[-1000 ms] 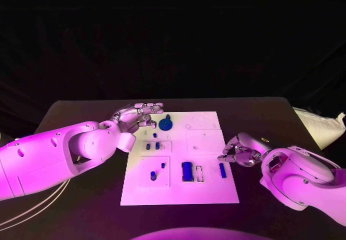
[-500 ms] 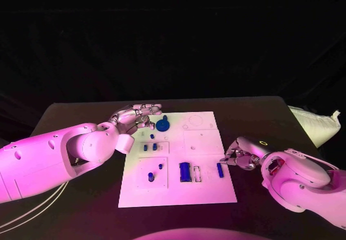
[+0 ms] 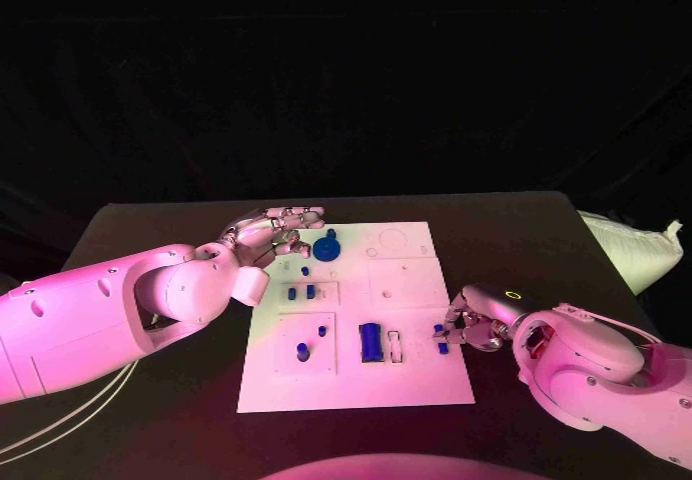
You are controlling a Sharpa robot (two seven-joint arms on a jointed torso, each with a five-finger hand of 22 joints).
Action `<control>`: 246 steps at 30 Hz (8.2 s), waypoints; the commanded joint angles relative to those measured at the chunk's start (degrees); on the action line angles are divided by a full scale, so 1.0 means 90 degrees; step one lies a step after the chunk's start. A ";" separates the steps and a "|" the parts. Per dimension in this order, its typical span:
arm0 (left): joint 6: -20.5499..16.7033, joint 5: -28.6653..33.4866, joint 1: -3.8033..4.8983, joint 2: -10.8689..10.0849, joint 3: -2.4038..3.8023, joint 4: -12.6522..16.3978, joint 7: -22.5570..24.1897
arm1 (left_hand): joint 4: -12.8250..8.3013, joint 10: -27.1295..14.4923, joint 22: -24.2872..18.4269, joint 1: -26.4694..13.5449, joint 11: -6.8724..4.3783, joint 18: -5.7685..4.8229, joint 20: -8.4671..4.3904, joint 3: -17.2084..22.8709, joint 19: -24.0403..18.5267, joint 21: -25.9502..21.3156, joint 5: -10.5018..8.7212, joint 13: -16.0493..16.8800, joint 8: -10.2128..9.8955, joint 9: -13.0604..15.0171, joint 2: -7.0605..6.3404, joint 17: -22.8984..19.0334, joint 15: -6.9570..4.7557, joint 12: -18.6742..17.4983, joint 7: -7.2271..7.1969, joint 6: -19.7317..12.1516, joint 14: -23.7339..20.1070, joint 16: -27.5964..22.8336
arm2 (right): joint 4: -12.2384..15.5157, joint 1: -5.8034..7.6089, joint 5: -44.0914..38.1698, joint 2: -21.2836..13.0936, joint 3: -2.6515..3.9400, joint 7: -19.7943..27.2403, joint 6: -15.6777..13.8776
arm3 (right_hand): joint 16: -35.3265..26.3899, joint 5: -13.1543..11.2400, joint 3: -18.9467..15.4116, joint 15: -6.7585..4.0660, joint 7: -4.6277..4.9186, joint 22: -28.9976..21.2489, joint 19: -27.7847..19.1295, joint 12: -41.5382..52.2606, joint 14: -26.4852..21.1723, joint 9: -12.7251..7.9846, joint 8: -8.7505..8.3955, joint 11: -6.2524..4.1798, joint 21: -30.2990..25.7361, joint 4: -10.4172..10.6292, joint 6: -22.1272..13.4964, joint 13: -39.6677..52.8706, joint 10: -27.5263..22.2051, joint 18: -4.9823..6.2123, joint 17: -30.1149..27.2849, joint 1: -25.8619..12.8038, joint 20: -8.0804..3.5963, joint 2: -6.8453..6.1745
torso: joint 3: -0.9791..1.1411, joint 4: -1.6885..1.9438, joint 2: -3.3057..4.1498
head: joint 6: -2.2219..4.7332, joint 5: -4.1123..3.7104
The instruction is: Assemble the parts on the task board
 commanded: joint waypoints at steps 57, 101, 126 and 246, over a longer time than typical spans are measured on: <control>0.0147 -0.0074 -0.0002 -0.0030 -0.0001 0.0096 -0.0013 | -0.0025 -0.0060 -0.0012 0.0024 -0.0011 0.0070 0.0008 -0.0037 -0.0003 -0.0046 0.0039 0.0012 0.0045 0.0003 0.0062 -0.0036 -0.0006 0.0062 -0.0009 -0.0051 -0.0041 0.0037 | 0.0009 -0.0123 0.0258 0.0423 -0.0002 -0.0240 -0.0816 | -0.0022 0.0154 0.2687 -0.0109 -0.0050 0.0062 0.0039 -0.0117 0.0502 0.0306 -0.0357 -0.0075 -0.0033 -0.0557 0.0159 -0.0042 0.0071 0.0009 0.0910 0.0706 -0.0077 -0.0488 | -0.0003 -0.0003 -0.0005 | -0.0088 0.0080; 0.0200 -0.0128 -0.0002 -0.0037 0.0000 0.0224 -0.0068 | -0.0025 -0.0060 -0.0012 0.0024 -0.0011 0.0070 0.0008 -0.0037 -0.0003 -0.0046 0.0039 0.0012 0.0045 0.0003 0.0062 -0.0036 -0.0006 0.0062 -0.0009 -0.0051 -0.0041 0.0037 | -0.0099 -0.0121 0.1263 0.1025 -0.0003 -0.0305 -0.0023 | 0.0157 0.0933 0.2770 -0.0157 -0.0152 0.0376 0.0166 0.0710 0.0562 0.0487 -0.0288 -0.0147 0.0162 -0.0070 0.0485 0.0550 0.0406 -0.0052 0.1195 -0.0563 -0.0123 -0.0828 | 0.0005 -0.0009 -0.0001 | -0.0165 0.0139; 0.0259 -0.0129 -0.0002 -0.0040 0.0001 0.0221 -0.0132 | -0.0034 -0.0074 -0.0012 0.0028 -0.0011 0.0071 0.0007 -0.0041 -0.0004 -0.0050 0.0039 0.0014 0.0056 0.0004 0.0069 -0.0060 -0.0008 0.0085 -0.0009 -0.0049 -0.0050 0.0035 | -0.0142 -0.0121 0.1118 0.1100 -0.0003 -0.0292 0.0059 | 0.0243 0.1086 0.2218 -0.0189 -0.0197 0.0503 0.0209 0.1100 0.0585 0.0574 -0.0224 -0.0183 0.0243 0.0215 0.0621 0.0861 0.0534 -0.0078 0.1330 -0.1314 -0.0152 -0.0626 | 0.0002 -0.0008 -0.0004 | -0.0171 0.0161; -0.1337 0.0072 -0.0378 0.1121 0.0031 -0.2214 0.1121 | -0.0017 -0.3716 -0.3726 -0.4109 0.0045 -0.0435 0.0288 -0.1862 -0.5722 -0.3993 -0.0635 -0.0642 -0.0652 -0.0433 0.0787 -0.3787 0.0525 -0.1552 -0.0568 -0.3463 -0.4950 -0.6426 | -0.4309 0.0981 0.9287 0.2575 0.0030 0.6136 -0.0916 | -0.9540 -0.1006 0.1350 0.0466 0.0295 -0.8091 -0.5698 -0.6021 -0.5489 -0.2087 -0.1155 0.0631 -0.8435 -0.1626 -0.4116 -0.7403 -0.5378 0.0262 -0.8323 -0.3547 0.0566 -0.0260 | -0.0033 0.0036 -0.0808 | 0.1087 0.0061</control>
